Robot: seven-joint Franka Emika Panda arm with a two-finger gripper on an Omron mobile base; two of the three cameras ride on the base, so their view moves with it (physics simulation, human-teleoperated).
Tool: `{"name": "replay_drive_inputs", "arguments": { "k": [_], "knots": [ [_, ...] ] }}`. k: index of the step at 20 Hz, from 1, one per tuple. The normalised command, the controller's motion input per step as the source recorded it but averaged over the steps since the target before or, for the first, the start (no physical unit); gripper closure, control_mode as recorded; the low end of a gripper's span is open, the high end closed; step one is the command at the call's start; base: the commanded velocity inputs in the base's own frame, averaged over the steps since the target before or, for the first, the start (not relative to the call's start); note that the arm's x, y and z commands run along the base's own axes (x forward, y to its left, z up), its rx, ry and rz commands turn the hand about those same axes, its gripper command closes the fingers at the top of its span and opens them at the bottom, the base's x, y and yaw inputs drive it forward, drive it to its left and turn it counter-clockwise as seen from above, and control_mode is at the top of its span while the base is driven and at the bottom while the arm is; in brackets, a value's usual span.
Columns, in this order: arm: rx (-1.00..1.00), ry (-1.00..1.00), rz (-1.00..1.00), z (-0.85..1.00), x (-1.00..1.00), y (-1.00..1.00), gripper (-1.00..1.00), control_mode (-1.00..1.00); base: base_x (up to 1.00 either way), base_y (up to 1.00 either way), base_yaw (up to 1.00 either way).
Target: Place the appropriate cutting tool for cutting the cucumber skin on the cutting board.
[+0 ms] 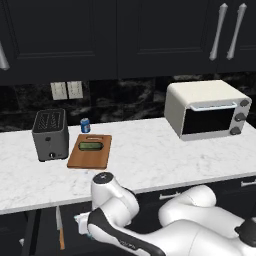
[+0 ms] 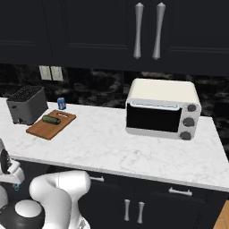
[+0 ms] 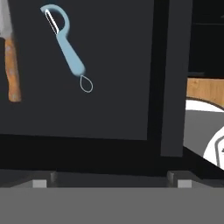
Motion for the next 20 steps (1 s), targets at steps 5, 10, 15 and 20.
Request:
{"name": "replay_drive_inputs", "arguments": {
  "k": [5, 10, 15, 20],
  "knots": [
    [0.0, -0.05, 0.0, -0.34, 0.0, 0.0, -1.0, -1.0, 0.0, 0.0, 0.0],
    [0.0, -0.02, 0.01, -0.16, 0.0, 0.0, -1.0, -1.0, 0.0, 0.0, 0.0],
    [0.0, 0.0, 0.01, -0.24, 0.0, 0.0, -1.0, -1.0, 0.0, 0.0, 0.0],
    [0.03, 0.0, 0.01, -0.17, 0.0, 0.0, -1.0, -1.0, 0.0, 0.0, 0.0]
  ]
}}
